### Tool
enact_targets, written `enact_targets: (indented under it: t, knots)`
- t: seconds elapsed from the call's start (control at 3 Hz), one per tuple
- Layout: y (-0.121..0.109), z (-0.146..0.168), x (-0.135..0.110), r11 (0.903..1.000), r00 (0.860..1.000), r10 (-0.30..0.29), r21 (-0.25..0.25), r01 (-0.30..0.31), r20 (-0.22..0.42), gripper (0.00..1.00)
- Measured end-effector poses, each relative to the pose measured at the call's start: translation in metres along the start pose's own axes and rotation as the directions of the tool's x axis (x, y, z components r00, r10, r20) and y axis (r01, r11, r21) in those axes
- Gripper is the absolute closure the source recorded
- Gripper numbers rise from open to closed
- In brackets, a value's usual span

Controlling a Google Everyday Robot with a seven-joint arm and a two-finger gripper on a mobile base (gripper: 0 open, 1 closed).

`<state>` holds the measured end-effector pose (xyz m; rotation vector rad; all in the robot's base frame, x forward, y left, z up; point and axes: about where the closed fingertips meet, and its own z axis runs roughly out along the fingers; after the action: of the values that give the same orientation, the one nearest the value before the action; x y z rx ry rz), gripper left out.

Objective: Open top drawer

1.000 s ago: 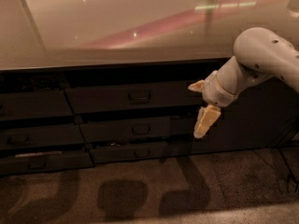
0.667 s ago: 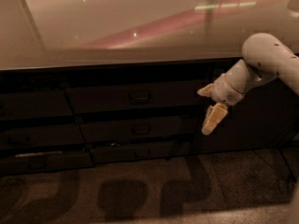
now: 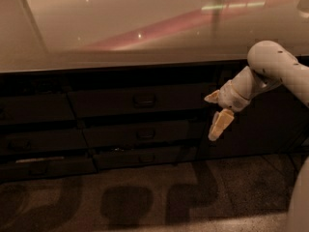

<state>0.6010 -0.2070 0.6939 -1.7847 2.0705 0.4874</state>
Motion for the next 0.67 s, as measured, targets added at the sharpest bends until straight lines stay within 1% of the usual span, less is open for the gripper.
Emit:
enact_targets:
  t: [0.33,0.67]
  knots:
    - [0.024,-0.024,0.007,0.9850,0.990,-0.131,0.107,0.135,-0.043,0.00]
    - [0.042,-0.023,0.010,0.9689,0.981,-0.190,0.154,0.194,-0.037,0.00]
